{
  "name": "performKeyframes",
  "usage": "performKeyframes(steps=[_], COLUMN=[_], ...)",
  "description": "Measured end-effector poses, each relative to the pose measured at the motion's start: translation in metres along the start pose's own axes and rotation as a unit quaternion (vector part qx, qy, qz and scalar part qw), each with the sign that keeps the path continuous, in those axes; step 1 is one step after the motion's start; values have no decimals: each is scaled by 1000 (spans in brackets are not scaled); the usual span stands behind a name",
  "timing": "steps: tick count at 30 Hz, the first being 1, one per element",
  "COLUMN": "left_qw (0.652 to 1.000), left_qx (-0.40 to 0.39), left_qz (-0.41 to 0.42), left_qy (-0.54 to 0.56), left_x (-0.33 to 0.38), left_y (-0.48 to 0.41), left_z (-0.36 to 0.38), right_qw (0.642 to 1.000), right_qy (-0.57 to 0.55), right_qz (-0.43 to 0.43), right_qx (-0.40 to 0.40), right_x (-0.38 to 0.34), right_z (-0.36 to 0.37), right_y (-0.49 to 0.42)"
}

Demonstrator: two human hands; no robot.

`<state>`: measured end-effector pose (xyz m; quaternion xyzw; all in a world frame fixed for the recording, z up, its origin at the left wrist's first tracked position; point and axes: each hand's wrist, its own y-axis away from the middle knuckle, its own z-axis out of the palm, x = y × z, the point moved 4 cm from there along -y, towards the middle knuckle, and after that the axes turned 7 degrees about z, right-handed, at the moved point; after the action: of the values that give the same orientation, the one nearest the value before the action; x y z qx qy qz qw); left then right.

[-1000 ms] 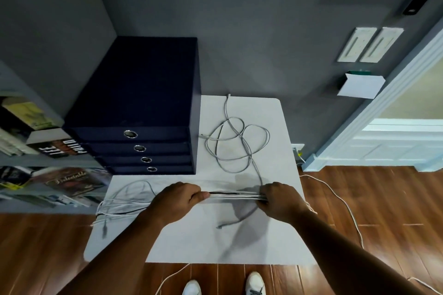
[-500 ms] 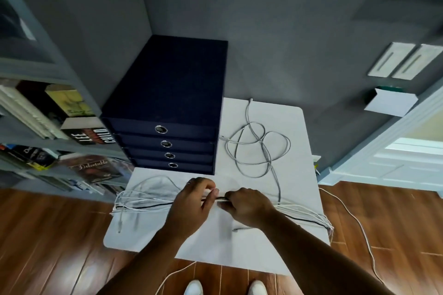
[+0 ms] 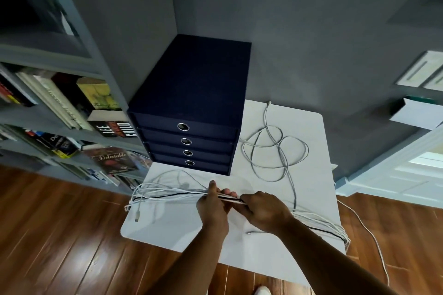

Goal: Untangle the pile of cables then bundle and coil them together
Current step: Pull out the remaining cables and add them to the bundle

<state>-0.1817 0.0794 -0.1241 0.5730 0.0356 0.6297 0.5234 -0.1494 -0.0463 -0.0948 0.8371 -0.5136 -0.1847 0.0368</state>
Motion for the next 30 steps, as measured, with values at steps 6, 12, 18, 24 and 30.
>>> performKeyframes(steps=[6, 12, 18, 24, 30], left_qw=[985, 967, 962, 969, 971], left_qx=[119, 176, 187, 179, 116], left_qz=[-8, 31, 56, 63, 81], left_qy=[128, 180, 190, 160, 194], left_x=[24, 60, 89, 99, 113], left_y=[-25, -56, -75, -86, -103], left_z=[-4, -41, -56, -54, -56], right_qw=[1000, 1000, 1000, 1000, 999], right_qy=[5, -2, -18, -8, 8], right_qz=[-2, -7, -11, -2, 14], right_qx=[-6, -15, -11, 11, 51], right_x=[1, 15, 26, 45, 82], right_z=[-2, 4, 11, 9, 10], right_y=[2, 13, 20, 28, 43])
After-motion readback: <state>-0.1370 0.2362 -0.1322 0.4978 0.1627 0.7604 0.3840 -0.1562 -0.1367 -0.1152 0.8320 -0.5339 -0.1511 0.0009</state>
